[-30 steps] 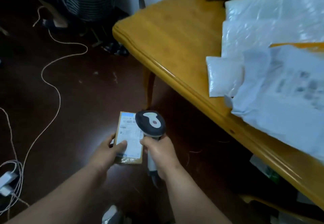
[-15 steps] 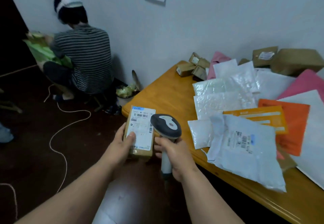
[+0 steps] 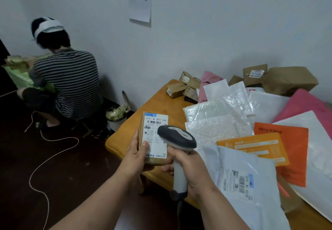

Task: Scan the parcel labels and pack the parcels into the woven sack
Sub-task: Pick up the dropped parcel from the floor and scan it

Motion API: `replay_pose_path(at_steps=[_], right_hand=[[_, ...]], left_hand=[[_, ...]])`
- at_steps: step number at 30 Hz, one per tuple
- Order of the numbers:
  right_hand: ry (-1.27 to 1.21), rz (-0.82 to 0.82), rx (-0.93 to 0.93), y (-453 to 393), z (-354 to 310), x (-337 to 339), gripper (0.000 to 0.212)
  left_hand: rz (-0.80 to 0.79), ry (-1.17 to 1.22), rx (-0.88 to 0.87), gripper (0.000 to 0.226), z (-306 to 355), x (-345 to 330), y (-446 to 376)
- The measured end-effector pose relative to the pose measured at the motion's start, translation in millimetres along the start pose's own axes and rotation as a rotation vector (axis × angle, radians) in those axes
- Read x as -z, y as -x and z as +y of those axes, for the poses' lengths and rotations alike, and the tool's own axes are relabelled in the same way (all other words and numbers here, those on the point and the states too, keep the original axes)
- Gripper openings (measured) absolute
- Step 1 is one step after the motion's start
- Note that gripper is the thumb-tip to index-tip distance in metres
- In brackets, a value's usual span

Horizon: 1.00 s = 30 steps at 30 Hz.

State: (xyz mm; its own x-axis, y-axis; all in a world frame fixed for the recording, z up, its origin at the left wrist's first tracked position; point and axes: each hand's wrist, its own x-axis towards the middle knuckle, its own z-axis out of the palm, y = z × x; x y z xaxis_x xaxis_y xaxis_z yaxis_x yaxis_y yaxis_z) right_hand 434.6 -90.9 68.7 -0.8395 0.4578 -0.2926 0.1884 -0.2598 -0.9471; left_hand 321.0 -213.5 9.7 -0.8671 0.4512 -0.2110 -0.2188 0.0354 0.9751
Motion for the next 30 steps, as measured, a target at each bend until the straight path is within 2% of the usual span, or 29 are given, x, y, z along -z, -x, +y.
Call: replay_pose_path(at_steps=[5,12,15,20,24,30], right_hand=[[-0.022,-0.028,0.04,-29,-21,14,0.038],[-0.019,0.045,0.068,-43,-34,26,0.017],[-0.025,0.101,0.067,-43,-37,25,0.023],[-0.011,0.168,0.086,-39,-41,18,0.02],[0.003,0.213,0.094,-32,-41,12,0.031],[0.037,0.256,0.094,-20,-35,9,0.032]], left_hand=[[-0.01,0.039,-0.02,0.058,14,-25,-26],[-0.07,0.012,0.008,0.056,22,-40,-52],[-0.119,-0.002,0.002,0.055,27,-43,-60],[-0.2,-0.016,0.002,0.051,34,-42,-66],[-0.254,-0.044,-0.007,0.055,34,-39,-64],[-0.343,-0.065,-0.012,0.058,34,-37,-55]])
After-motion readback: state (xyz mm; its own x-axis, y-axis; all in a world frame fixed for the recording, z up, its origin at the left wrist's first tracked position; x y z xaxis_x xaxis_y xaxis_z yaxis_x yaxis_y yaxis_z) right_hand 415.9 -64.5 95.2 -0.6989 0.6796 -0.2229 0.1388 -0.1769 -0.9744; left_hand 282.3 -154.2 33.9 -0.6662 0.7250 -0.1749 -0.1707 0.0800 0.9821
